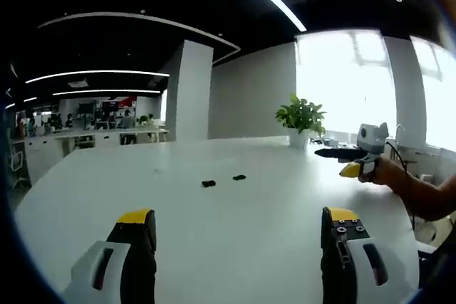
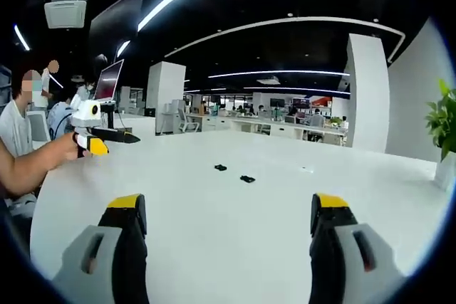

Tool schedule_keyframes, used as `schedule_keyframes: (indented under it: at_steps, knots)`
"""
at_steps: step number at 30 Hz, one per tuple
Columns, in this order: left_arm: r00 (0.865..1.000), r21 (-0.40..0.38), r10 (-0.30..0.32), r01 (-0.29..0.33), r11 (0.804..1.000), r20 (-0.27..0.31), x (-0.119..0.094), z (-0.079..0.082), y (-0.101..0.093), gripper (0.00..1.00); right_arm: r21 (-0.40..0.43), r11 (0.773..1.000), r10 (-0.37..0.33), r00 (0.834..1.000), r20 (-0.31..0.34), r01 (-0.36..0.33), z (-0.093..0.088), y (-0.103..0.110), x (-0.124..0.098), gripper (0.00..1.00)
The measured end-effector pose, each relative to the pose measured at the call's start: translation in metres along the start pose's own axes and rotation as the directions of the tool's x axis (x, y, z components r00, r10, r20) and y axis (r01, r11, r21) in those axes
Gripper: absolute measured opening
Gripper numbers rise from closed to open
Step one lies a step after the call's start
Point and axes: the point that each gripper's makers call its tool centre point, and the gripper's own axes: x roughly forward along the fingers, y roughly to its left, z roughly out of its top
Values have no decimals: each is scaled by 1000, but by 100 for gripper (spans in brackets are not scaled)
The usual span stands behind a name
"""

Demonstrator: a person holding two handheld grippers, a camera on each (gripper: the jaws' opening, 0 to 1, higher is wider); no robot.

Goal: Snap the two parts of the plastic buckle together until the buckle closes and remains connected.

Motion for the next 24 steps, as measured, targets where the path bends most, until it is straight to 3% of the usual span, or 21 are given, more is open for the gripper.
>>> schedule_keyframes:
  at_steps: [7,24]
  knots:
    - [1000,1,1,-1,1000,-6,9,12,11,97,6,1000,-11,999,-50,12,-9,-6,7,96]
    - [999,32,10,-8,999,-43,35,21,17,96,13,1000,-23,997,-74,24,-1,-22,20,91]
